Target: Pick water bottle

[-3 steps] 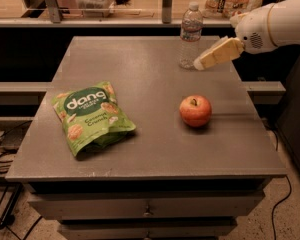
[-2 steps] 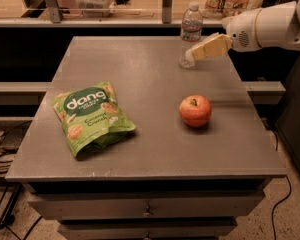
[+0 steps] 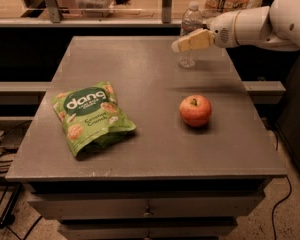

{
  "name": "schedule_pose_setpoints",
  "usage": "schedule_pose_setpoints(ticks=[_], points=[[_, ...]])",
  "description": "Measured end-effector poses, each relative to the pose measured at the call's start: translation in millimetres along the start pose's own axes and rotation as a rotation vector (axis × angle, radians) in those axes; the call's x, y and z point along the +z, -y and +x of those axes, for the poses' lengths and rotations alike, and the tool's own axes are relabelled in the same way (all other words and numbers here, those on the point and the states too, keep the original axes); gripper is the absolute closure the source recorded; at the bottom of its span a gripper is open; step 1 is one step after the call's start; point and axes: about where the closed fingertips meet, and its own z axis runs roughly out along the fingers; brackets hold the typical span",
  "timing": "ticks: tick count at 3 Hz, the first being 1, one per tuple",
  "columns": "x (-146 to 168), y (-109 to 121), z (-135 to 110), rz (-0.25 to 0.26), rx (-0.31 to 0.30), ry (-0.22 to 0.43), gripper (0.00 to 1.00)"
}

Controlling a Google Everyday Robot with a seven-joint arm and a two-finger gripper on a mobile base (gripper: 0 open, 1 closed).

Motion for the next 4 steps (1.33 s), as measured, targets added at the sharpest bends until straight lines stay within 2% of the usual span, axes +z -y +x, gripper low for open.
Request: schedule_pose_setpoints(ticks=[1, 2, 4], points=[[27, -4, -13, -0.045, -0.015, 0.023, 0.18], [41, -17, -28, -0.086, -0.050, 0.042, 0.49], [13, -36, -42, -0.078, -0.114, 0.045, 0.95]])
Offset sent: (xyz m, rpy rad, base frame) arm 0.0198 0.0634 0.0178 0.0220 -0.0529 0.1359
